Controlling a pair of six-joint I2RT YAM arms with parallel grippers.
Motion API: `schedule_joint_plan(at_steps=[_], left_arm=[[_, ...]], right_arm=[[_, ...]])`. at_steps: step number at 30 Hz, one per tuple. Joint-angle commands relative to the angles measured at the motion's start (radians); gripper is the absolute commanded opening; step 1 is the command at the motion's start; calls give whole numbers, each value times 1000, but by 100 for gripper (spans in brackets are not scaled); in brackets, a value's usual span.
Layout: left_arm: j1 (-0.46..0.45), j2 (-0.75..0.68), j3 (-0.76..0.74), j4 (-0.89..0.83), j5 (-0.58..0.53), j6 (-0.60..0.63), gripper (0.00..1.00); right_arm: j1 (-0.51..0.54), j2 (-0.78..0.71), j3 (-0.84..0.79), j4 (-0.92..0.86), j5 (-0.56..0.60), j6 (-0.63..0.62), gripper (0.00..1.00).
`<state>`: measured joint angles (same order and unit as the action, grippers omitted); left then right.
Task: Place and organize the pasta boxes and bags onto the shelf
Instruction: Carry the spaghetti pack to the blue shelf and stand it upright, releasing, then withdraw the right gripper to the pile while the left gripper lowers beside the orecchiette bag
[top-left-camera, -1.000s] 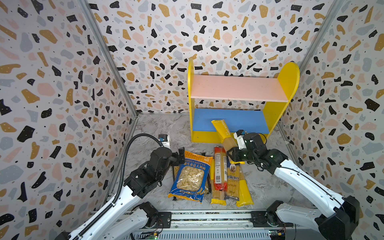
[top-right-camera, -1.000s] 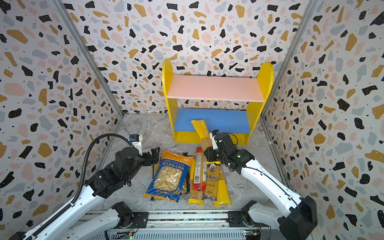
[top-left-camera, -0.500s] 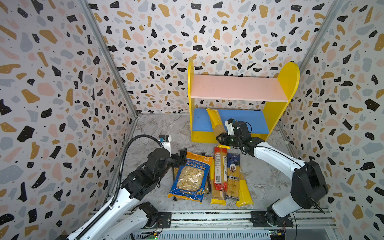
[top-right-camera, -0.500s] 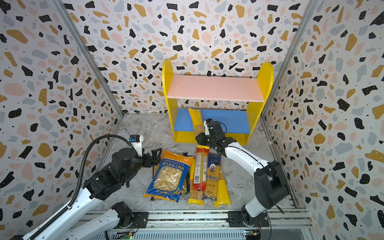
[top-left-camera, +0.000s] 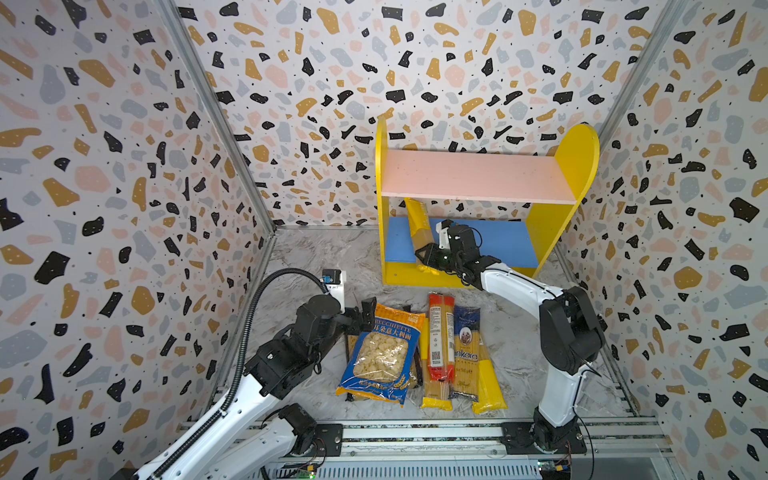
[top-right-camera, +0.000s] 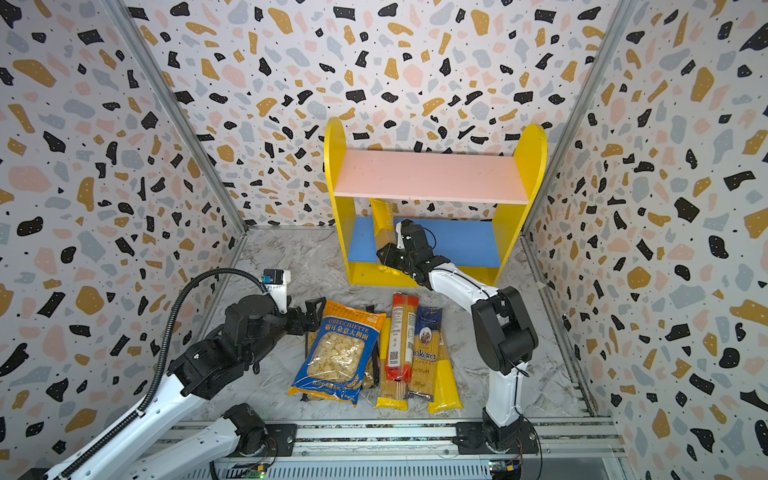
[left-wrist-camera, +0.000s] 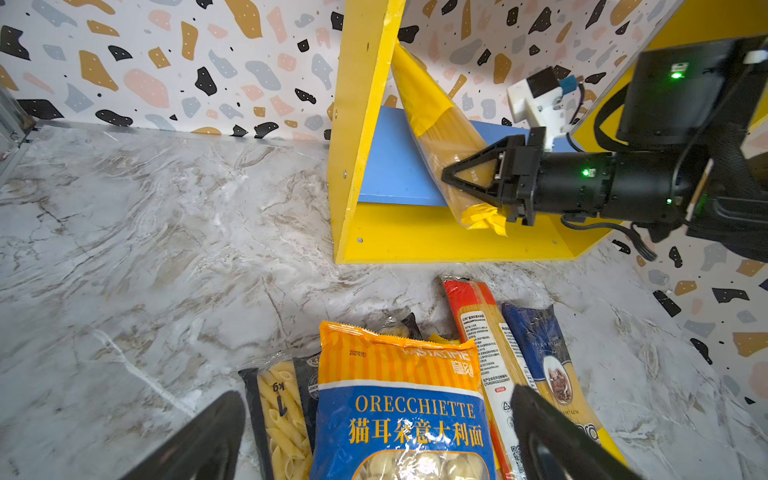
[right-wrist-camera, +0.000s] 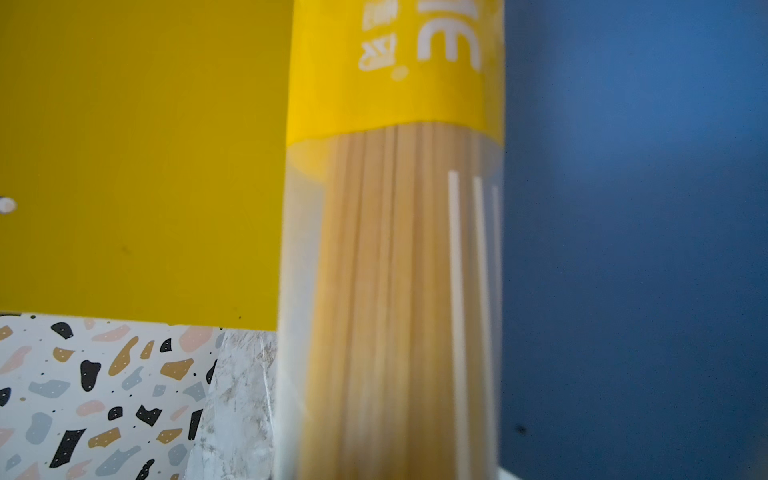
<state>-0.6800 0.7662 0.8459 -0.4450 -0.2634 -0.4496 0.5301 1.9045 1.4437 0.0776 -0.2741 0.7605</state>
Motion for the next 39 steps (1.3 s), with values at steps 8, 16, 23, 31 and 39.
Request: schedule_joint_plan(at_steps=[8, 16, 23, 31, 39], left_arm=[[-3, -23, -10, 14, 4, 28, 100], [-3, -41, -21, -8, -9, 40, 100], [-3, -60, -34, -11, -22, 47, 100], [-3, -72, -50, -14, -14, 47, 100], [-3, -75, -68, 9, 22, 16, 100]], right_arm=[[73, 98, 268, 145, -36, 37, 41], [97, 142, 298, 144, -47, 59, 65], [94, 111, 283, 79, -21, 30, 66], [89, -69, 107, -33, 48, -58, 68], [100, -337, -116, -161, 89, -106, 71]])
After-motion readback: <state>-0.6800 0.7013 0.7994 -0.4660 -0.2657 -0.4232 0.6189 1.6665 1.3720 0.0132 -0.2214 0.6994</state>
